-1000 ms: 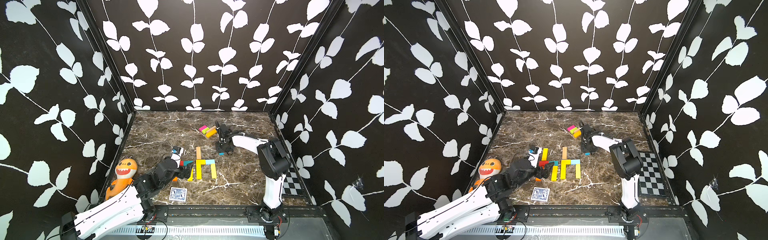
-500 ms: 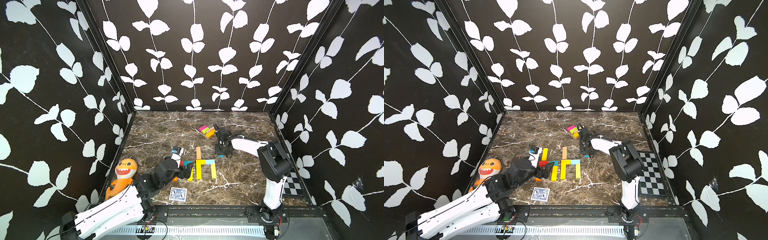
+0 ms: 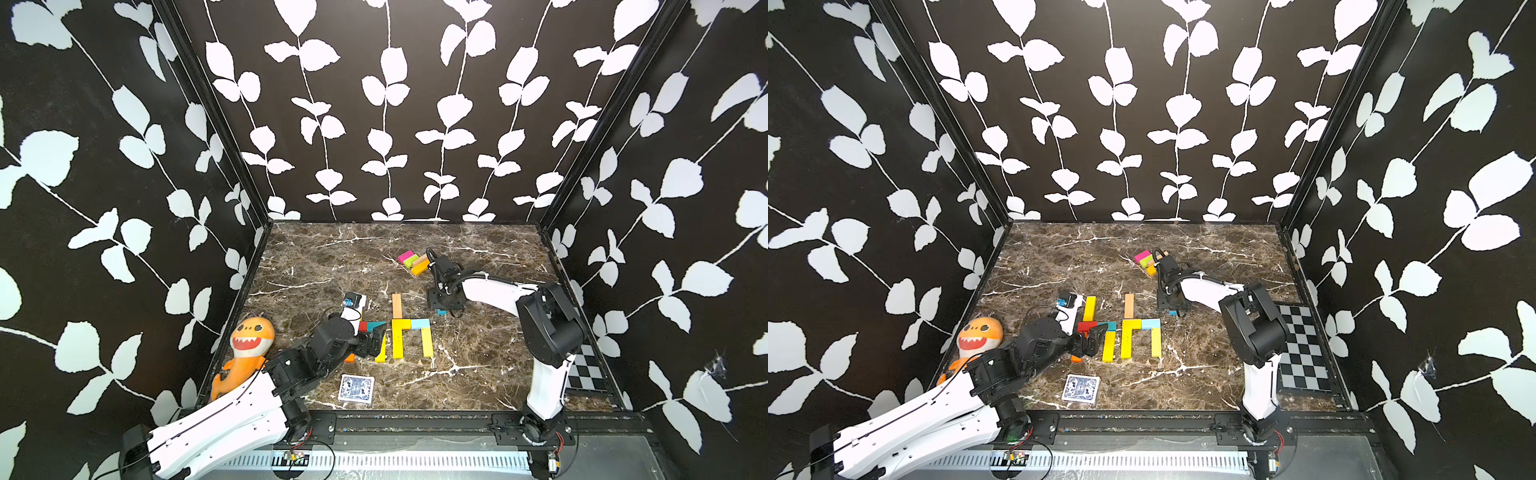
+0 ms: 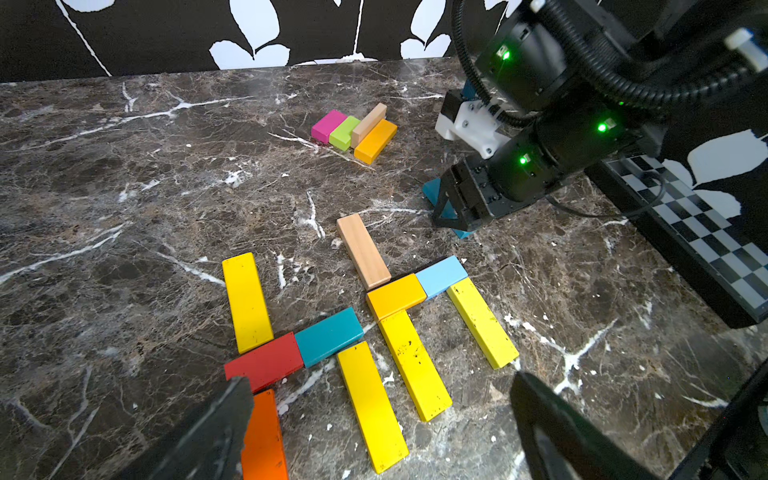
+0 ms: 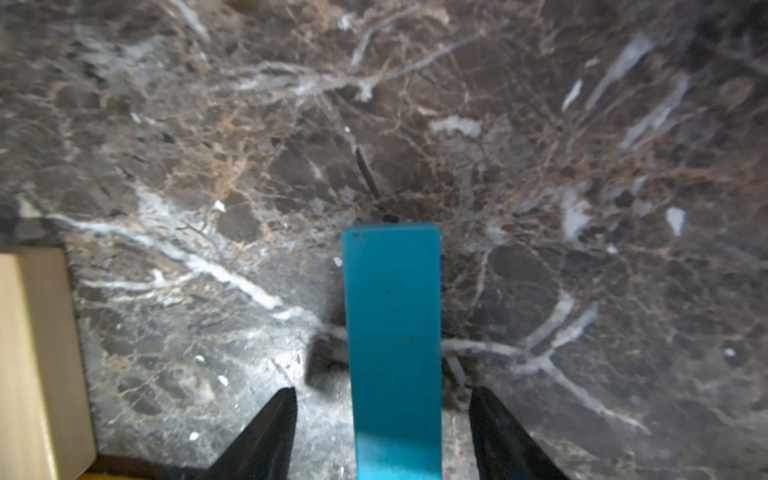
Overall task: Assemble the letter h with building blocks
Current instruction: Pick up the building block from the center of the board.
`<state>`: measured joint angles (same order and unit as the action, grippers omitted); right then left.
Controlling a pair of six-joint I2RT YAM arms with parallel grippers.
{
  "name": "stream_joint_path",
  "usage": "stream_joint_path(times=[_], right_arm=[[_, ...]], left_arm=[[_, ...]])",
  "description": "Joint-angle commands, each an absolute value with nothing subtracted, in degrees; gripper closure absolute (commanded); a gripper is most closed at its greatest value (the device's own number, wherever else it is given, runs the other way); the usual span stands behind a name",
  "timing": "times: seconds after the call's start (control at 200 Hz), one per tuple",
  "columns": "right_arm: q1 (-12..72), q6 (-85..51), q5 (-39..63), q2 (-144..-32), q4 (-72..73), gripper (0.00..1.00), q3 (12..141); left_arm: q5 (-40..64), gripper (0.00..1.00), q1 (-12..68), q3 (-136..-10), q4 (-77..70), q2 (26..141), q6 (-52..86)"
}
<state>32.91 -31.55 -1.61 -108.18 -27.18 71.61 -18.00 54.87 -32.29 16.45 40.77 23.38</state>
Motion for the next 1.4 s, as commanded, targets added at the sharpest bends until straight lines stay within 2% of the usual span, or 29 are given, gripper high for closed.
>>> stream_joint_path(times=[0.0,0.185,0.56,1.196,1.396], right_arm=[[33.1,-31.8,-0.8,-103.4,-25.2,0.31,72.3],[32.7,-33.1,0.1,-104.8,-23.4,0.28,77.9],[32.6,-45.9,-3.6,-121.8,-29.0,0.25,97.2],[33.0,-44.3,-10.9,-139.5,-42.1,0.23,118.8],[32.9,-43.1,-12.9,-143.9,-47.4,0.27,124.6]], left_arm=[[-18.8,0.01,54.8,-34.2,17.0,39.9,22.9],[-18.6,0.01,54.8,-34.1,17.0,39.8,22.9],[-18.0,0.01,54.8,-34.1,17.7,39.4,23.3],[-18.5,0.01,54.8,-33.7,19.2,37.3,22.9],[-19.1,0.01,54.8,-33.5,20.1,35.9,22.9]])
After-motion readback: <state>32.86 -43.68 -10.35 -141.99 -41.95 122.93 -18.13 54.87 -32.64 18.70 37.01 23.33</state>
